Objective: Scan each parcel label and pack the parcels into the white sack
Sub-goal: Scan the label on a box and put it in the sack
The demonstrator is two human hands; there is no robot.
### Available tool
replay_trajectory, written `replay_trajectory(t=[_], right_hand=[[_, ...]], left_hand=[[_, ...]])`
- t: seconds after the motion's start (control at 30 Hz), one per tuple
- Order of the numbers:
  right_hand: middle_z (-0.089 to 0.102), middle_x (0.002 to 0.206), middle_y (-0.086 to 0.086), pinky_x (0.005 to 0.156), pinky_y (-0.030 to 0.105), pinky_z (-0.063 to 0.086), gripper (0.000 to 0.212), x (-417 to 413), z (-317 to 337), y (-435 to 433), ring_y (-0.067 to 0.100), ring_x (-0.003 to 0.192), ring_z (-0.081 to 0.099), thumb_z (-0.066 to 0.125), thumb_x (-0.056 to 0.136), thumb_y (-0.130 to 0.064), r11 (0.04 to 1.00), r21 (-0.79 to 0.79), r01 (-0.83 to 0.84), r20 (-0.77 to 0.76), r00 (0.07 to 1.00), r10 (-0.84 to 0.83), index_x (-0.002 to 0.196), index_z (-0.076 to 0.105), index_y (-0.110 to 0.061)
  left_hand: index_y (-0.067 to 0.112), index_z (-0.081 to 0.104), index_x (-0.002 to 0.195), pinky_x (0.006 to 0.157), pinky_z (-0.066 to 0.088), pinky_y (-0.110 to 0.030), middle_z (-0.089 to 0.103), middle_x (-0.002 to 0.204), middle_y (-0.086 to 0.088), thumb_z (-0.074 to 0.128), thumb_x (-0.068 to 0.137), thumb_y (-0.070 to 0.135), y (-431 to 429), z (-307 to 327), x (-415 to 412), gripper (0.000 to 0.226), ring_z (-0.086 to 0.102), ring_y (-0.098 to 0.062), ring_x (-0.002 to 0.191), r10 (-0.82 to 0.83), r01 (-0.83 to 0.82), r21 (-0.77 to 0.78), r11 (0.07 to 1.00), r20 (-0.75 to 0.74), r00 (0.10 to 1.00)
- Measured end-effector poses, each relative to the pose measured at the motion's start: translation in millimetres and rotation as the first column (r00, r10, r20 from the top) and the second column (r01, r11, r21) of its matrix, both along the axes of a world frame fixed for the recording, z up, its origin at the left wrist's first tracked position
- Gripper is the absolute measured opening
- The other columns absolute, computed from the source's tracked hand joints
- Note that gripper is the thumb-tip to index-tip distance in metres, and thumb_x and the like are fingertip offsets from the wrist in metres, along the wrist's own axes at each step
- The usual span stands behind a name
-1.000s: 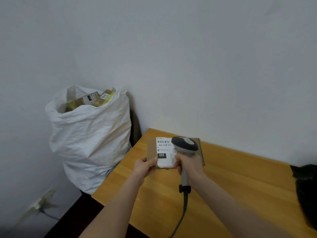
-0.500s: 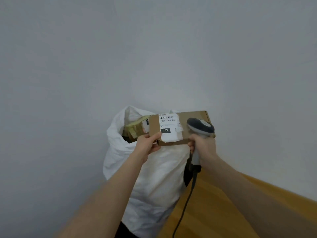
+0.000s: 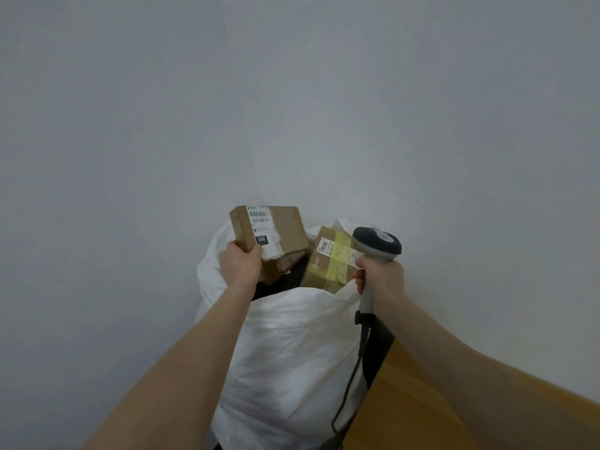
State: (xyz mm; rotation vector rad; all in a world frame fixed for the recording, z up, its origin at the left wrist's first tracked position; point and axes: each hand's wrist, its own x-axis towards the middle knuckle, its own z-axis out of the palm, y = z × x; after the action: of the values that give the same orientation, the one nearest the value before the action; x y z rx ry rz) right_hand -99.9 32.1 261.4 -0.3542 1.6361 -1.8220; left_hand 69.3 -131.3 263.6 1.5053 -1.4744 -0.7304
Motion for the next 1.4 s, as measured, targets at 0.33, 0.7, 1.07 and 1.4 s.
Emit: replay_trajectory(t=[0.33, 0.7, 1.07, 1.4], right_hand=[[0.063, 0.054, 0.005, 0.055, 0.027, 0.049, 0.007, -1.3, -29.2, 1.7, 0.015, 0.048, 0.053, 0.065, 0.084, -0.007, 0.986, 0.061, 0.156, 0.243, 0.956, -0.166, 0.078, 0.062, -0.007], [0.058, 0.048, 0.004, 0.047, 0.024, 0.049, 0.024, 41.7, -39.1, 76.8, 0.015, 0.038, 0.051, 0.065, 0.088, -0.017, 0.969, 0.019, 0.246, 0.709, 0.680, -0.186, 0.067, 0.057, -0.006], [0.053, 0.049, 0.007, 0.037, 0.022, 0.043, 0.028, 45.5, -80.8, 206.2, 0.017, 0.032, 0.047, 0.063, 0.092, -0.017, 0.982, 0.151, 0.116, 0.657, 0.731, -0.188, 0.070, 0.060, -0.001], [0.049, 0.051, 0.006, 0.038, 0.023, 0.039, 0.024, -16.5, -119.8, 429.1, 0.016, 0.036, 0.041, 0.055, 0.096, -0.016, 0.897, 0.282, 0.341, 0.437, 0.786, -0.437, 0.075, 0.055, -0.006]], left_hand=[[0.009, 0.043, 0.138, 0.100, 0.045, -0.047, 0.048, 0.139, -0.013, 0.074, 0.066, 0.061, -7.3, -15.5, -32.0, 0.094, 0.049, -0.030, 0.124, -0.383, 0.346, 0.190, 0.919, 0.217, 0.898], [0.016, 0.040, 0.139, 0.098, 0.042, -0.037, 0.038, 0.139, -0.008, 0.051, 0.091, 0.023, 72.1, 27.7, -76.0, 0.049, 0.043, -0.024, 0.123, -0.441, 0.574, -0.219, 0.789, 0.449, 0.777], [0.012, 0.036, 0.142, 0.096, 0.045, -0.039, 0.036, 0.140, -0.015, 0.054, 0.091, 0.025, 201.8, -33.4, -135.3, 0.056, 0.048, -0.031, 0.120, -0.783, 0.850, 0.262, 0.457, 0.573, 0.244], [0.008, 0.038, 0.140, 0.087, 0.048, -0.034, 0.040, 0.141, -0.014, 0.055, 0.093, 0.023, 405.0, -89.7, -206.9, 0.053, 0.053, -0.026, 0.108, -0.821, 0.858, 0.448, 0.251, 0.569, -0.057]])
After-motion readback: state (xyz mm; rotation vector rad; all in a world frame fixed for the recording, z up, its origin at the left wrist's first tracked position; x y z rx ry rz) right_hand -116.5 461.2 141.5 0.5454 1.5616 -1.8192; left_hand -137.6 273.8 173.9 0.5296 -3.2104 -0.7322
